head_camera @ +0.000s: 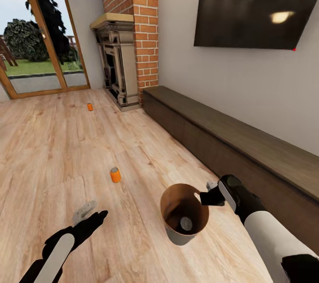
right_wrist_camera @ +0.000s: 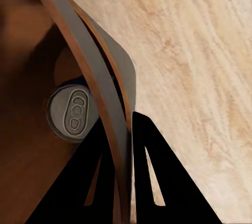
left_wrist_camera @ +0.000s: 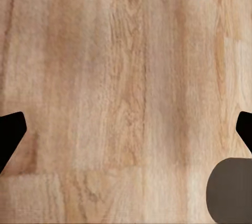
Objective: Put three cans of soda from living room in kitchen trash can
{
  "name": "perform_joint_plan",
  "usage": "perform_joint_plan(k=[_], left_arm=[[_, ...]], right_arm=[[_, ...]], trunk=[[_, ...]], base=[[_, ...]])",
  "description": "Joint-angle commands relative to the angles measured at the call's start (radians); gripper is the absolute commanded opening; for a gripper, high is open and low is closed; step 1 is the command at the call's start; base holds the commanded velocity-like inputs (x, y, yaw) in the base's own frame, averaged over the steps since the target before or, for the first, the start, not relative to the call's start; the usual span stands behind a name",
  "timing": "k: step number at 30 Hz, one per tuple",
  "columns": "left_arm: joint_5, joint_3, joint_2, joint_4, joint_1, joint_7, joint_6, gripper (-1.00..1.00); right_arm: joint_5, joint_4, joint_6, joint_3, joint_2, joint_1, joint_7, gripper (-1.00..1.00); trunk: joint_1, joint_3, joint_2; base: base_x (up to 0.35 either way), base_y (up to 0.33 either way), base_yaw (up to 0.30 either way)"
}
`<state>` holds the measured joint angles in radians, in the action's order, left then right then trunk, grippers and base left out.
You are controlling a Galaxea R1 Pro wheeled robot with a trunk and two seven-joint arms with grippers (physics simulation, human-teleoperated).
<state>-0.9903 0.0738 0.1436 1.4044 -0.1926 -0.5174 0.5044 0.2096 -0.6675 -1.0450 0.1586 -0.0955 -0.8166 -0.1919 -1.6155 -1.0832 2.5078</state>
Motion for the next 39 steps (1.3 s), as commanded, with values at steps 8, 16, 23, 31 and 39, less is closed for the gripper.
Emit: perform_joint_plan(k=[8, 16, 23, 31, 39], left_arm=[[0.004, 0.028, 0.002, -0.006, 0.052, 0.004, -0.022, 1.0], [-0.003, 0.032, -0.023, -0.018, 0.067, 0.005, -0.018, 1.0], [0.0, 0.033, -0.025, -0.046, 0.067, 0.005, -0.024, 1.0], [0.002, 0.034, -0.025, -0.06, 0.067, 0.001, -0.024, 1.0], [0.004, 0.034, -0.028, -0.081, 0.067, 0.003, -0.024, 1.0]], right_arm=[[0.041, 0.044, -0.002, 0.004, 0.005, -0.024, -0.01, -1.0], [0.033, -0.089, -0.002, 0.005, 0.005, 0.013, -0.011, -1.0], [0.032, -0.092, -0.002, 0.006, 0.005, 0.014, -0.009, -1.0], [0.031, -0.178, -0.002, 0.005, 0.005, 0.046, -0.009, -1.0], [0.03, -0.185, -0.002, 0.005, 0.005, 0.048, -0.009, -1.0]], trunk=[[0.0, 0.0, 0.0], [0.0, 0.0, 0.0], [0.0, 0.0, 0.0], [0.0, 0.0, 0.0], [0.0, 0.0, 0.0]], base=[[0.279, 0.253, 0.0], [0.078, 0.063, -0.01], [0.215, 0.134, -0.004], [0.281, 0.189, 0.0], [0.342, 0.028, 0.0]])
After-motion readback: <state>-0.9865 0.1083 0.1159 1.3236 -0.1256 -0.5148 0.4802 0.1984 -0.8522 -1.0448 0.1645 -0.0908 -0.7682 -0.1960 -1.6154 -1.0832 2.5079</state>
